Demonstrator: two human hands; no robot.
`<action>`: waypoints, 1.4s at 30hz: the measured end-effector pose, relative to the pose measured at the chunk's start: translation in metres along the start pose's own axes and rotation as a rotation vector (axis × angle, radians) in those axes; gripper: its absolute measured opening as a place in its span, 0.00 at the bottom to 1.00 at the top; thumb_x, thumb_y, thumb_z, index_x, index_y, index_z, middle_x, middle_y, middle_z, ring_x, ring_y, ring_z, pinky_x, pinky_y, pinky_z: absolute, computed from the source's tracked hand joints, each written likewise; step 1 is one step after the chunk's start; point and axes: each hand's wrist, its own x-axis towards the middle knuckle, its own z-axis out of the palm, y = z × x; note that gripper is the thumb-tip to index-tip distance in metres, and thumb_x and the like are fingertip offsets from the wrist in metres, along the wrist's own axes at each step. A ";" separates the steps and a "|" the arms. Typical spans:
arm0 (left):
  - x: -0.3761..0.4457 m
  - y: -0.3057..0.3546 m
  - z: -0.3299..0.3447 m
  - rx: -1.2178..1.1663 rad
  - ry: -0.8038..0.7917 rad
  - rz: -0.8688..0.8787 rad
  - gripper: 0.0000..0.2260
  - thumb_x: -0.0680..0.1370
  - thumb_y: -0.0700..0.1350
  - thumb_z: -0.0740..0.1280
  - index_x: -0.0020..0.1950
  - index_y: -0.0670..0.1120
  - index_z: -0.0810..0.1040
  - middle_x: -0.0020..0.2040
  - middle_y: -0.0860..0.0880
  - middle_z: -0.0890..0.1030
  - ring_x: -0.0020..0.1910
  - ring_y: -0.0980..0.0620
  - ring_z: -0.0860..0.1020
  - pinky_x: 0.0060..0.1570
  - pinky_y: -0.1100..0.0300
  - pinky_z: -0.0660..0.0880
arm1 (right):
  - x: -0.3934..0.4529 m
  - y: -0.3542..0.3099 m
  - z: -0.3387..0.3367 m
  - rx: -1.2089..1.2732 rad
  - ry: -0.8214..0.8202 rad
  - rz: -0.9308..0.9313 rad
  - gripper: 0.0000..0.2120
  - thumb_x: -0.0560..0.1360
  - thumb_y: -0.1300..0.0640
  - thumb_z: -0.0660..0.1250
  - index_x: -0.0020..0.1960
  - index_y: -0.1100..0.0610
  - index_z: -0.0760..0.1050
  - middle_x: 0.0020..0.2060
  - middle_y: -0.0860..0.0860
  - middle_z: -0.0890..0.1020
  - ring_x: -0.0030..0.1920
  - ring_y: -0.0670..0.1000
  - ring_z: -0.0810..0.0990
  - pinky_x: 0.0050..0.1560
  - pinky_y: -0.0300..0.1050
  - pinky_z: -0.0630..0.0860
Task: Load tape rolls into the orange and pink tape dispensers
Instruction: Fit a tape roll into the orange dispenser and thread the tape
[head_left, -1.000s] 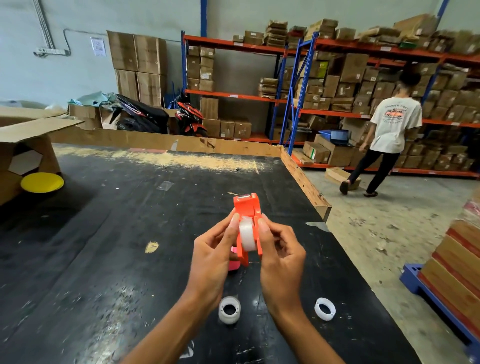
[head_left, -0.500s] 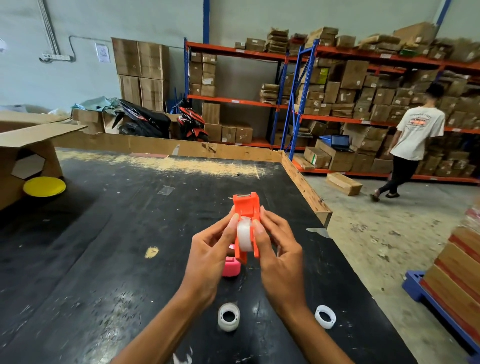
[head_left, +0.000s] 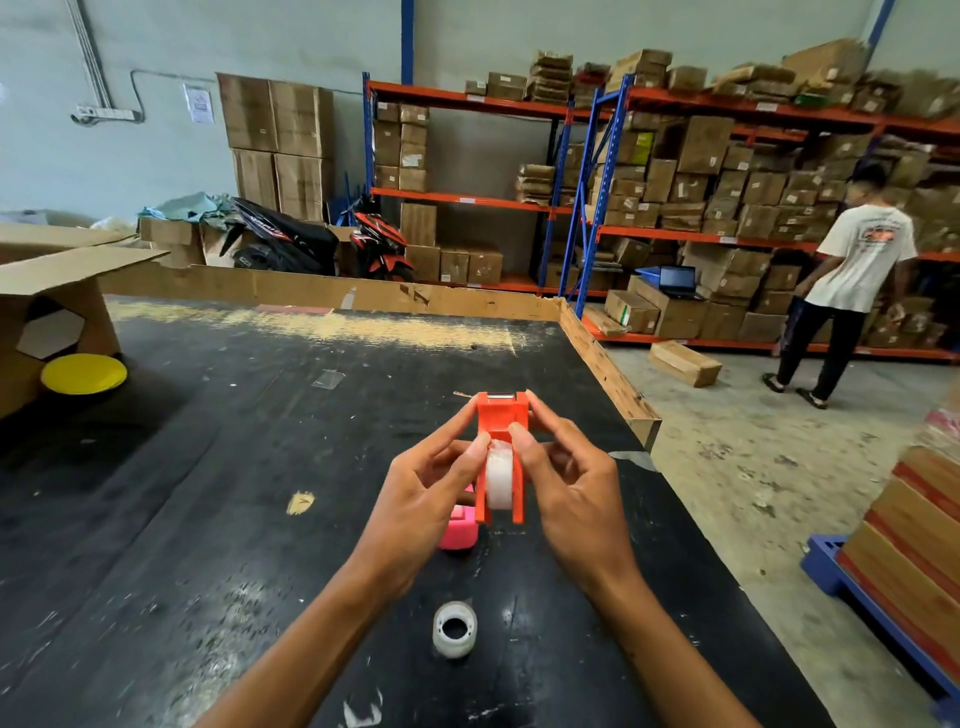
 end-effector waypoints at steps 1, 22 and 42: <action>0.000 0.000 0.000 0.005 -0.001 0.015 0.20 0.72 0.50 0.64 0.64 0.63 0.71 0.47 0.49 0.85 0.47 0.54 0.83 0.47 0.57 0.81 | -0.001 0.000 0.000 -0.016 -0.002 -0.006 0.20 0.75 0.54 0.66 0.66 0.47 0.71 0.55 0.49 0.81 0.50 0.43 0.82 0.44 0.32 0.79; -0.008 -0.002 0.012 0.010 0.138 0.141 0.20 0.73 0.43 0.65 0.64 0.57 0.71 0.47 0.52 0.85 0.48 0.54 0.83 0.45 0.63 0.80 | -0.011 -0.003 0.009 -0.026 0.104 -0.057 0.17 0.77 0.57 0.64 0.64 0.43 0.69 0.54 0.44 0.80 0.50 0.36 0.80 0.44 0.30 0.78; 0.005 0.016 -0.008 -0.022 0.009 0.019 0.23 0.72 0.48 0.66 0.67 0.56 0.71 0.50 0.42 0.84 0.48 0.48 0.84 0.39 0.57 0.81 | 0.012 -0.017 -0.003 -0.167 -0.044 -0.022 0.14 0.76 0.52 0.66 0.60 0.42 0.75 0.43 0.48 0.83 0.46 0.44 0.82 0.45 0.39 0.81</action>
